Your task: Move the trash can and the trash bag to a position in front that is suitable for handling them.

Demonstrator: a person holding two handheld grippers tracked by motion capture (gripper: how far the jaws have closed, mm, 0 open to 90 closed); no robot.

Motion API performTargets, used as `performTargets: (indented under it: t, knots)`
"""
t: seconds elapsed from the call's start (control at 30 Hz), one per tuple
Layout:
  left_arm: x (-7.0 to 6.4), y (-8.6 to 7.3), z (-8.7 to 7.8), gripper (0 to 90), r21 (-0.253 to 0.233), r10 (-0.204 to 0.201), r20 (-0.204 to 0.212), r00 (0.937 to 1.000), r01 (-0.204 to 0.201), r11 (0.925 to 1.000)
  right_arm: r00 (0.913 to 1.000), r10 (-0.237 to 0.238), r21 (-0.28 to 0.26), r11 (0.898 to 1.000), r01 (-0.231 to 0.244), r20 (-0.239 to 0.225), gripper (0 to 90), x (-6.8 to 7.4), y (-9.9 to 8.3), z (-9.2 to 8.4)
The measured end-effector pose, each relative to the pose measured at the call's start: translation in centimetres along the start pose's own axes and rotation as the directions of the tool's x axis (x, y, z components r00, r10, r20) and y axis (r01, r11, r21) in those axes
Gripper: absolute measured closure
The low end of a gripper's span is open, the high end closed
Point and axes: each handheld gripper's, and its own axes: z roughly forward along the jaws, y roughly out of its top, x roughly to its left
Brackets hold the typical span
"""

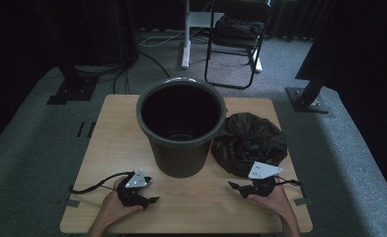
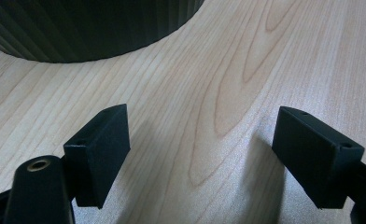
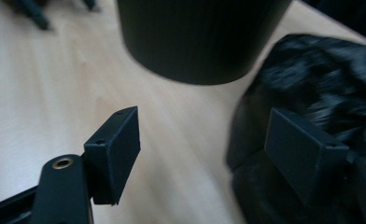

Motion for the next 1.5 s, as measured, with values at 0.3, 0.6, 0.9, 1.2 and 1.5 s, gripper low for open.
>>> performTargets:
  t: [0.3,0.6,0.9,1.2,1.5]
  knots:
    - [-0.2,-0.2,-0.3,27.9,-0.008,0.013,0.010,0.9999,-0.013,0.9999,0.9974,-0.016,0.062,0.998,0.011,0.070,23.4,-3.4,0.8,0.8]
    - [-0.2,-0.2,-0.3,27.9,-0.008,0.006,0.003,1.0000,-0.006,0.9999,1.0000,-0.003,0.138,0.990,0.002,0.007,30.5,-4.2,0.0,2.3]
    - [-0.2,-0.2,-0.3,27.9,-0.011,0.002,-0.002,1.0000,-0.002,0.9999,0.9988,0.004,0.152,0.988,0.004,-0.049,30.7,-3.0,-0.6,2.3]
    - [-0.2,-0.2,-0.3,27.9,-0.011,0.000,-0.004,1.0000,0.000,0.9999,0.9975,-0.011,0.132,0.991,0.020,-0.070,30.2,-1.5,-0.5,1.3]
    - [0.1,-0.1,-0.4,27.9,-0.001,-0.010,-0.013,0.9999,0.010,0.9999,0.9986,-0.011,0.051,0.999,0.013,-0.051,27.3,-1.6,0.9,0.4]
